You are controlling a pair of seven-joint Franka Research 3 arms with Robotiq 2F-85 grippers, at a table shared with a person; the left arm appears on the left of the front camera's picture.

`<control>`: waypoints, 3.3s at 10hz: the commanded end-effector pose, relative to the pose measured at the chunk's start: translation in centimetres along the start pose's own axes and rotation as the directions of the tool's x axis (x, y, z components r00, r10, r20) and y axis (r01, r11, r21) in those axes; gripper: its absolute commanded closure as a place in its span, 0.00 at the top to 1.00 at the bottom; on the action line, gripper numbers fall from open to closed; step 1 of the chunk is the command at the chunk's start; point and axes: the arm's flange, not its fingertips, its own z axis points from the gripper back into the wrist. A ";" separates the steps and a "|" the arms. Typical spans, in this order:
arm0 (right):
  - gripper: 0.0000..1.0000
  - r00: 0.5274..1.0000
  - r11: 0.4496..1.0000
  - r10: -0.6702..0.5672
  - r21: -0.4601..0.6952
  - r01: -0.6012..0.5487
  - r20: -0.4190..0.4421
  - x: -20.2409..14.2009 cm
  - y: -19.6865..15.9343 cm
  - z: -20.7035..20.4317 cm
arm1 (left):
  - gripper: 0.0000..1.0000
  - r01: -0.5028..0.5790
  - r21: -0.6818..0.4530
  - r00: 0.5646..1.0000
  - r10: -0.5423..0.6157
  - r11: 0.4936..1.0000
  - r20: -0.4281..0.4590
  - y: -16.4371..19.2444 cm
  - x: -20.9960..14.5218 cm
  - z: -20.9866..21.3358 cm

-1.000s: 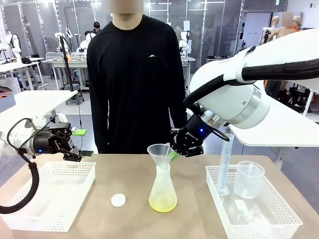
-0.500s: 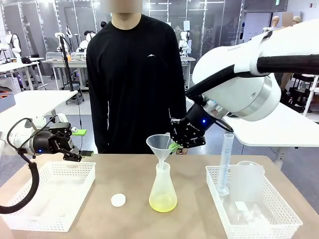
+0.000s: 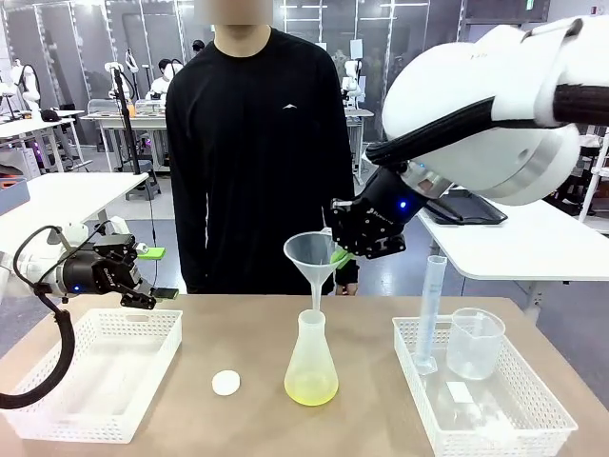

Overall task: Prepare the solutions needed for the experiment.
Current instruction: Once the solution is in the Big flask , pick up the Plastic Funnel and place it back into the right Organizing basket.

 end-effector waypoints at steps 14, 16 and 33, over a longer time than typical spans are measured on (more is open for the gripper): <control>0.00 0.994 0.986 -0.103 -0.140 0.095 -0.045 -1.1 -18.1 8.4 | 1.00 0.010 -0.012 1.000 -0.010 1.000 0.012 -0.2 0.1 -0.2; 0.00 0.985 0.976 -0.160 -0.162 0.148 -0.063 -1.6 -20.0 6.8 | 1.00 0.010 -0.012 1.000 -0.010 1.000 0.012 -0.2 0.1 -0.2; 0.83 0.943 0.920 -0.315 -0.277 0.276 -0.105 -1.5 -25.4 -2.0 | 1.00 0.010 -0.012 1.000 -0.010 1.000 0.012 -0.2 0.1 -0.2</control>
